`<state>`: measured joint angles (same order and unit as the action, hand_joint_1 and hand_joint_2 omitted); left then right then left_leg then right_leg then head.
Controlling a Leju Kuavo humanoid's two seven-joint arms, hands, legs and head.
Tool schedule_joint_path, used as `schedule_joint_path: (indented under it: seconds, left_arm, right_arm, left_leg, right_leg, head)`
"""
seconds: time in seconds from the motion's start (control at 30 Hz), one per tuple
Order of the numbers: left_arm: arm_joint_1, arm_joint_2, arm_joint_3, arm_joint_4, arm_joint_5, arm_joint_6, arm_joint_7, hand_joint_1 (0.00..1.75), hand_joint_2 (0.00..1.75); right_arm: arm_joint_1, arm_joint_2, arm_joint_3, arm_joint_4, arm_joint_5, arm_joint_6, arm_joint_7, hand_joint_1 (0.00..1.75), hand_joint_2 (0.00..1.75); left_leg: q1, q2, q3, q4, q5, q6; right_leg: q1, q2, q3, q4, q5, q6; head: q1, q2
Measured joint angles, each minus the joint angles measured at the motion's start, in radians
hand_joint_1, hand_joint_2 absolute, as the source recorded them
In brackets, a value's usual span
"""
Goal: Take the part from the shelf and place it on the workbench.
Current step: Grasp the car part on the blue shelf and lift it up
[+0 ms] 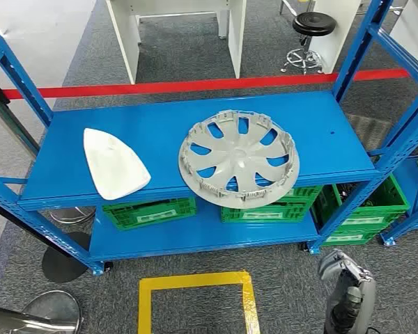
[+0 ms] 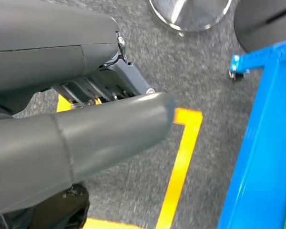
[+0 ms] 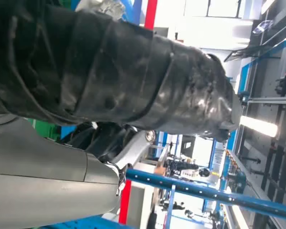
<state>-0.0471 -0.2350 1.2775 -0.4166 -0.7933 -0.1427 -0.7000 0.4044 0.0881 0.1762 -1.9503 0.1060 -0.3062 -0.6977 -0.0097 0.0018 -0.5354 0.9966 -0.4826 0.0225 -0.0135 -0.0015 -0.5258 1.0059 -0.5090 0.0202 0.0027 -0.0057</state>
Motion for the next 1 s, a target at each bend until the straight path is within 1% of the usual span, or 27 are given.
schedule_joint_path:
  seconds: [0.1,0.2,0.33,0.5,0.73,1.0]
  left_arm:
    - [0.002,0.004,-0.025,-0.004,0.021,-0.003,0.0,0.0,0.0]
    - [0.006,0.014,-0.072,-0.011,0.066,-0.008,0.0,0.0,0.0]
    - [0.008,0.025,-0.151,-0.029,0.13,-0.041,0.0,0.0,0.0]
    - [0.009,0.029,-0.219,-0.044,0.152,-0.058,0.0,0.0,0.0]
    - [0.023,0.039,-0.279,-0.045,0.186,-0.031,0.0,0.0,0.0]
    - [0.028,0.054,-0.298,-0.028,0.205,-0.006,0.0,0.0,0.0]
  right_arm:
    - [-0.004,0.0,-0.006,0.007,0.009,-0.009,0.0,0.0,0.0]
    - [-0.027,0.0,-0.036,0.028,0.027,0.021,0.0,0.0,0.0]
    - [-0.074,0.0,-0.086,0.071,0.052,0.07,0.0,0.0,0.0]
    - [-0.103,0.0,-0.105,0.096,0.067,0.082,0.0,0.0,0.0]
    - [-0.103,0.002,-0.108,0.1,0.054,0.076,-0.001,0.0,0.0]
    - [-0.101,0.002,-0.106,0.1,0.054,0.071,-0.001,0.0,0.0]
  left_leg:
    - [0.0,0.0,0.0,0.0,0.0,0.0]
    - [0.0,0.0,0.0,0.0,0.0,0.0]
    - [0.0,0.0,0.0,0.0,0.001,0.001]
    - [0.0,0.0,0.0,0.001,0.002,0.002]
    - [0.0,0.0,-0.001,0.001,0.001,0.002]
    - [0.0,0.0,-0.001,0.001,0.002,0.002]
  right_leg:
    - [0.0,0.0,0.0,0.0,0.0,0.0]
    - [0.0,0.0,0.0,0.0,0.001,0.001]
    - [-0.001,0.0,0.0,0.0,0.002,0.001]
    - [-0.001,0.0,0.0,0.0,0.002,0.001]
    - [-0.001,0.0,0.0,0.0,0.002,0.001]
    - [-0.001,0.0,-0.001,0.0,0.002,0.001]
  head:
    - [0.0,0.0]
    - [0.0,0.0]
    - [0.0,0.0]
    - [0.0,0.0]
    - [0.0,0.0]
    - [0.0,0.0]
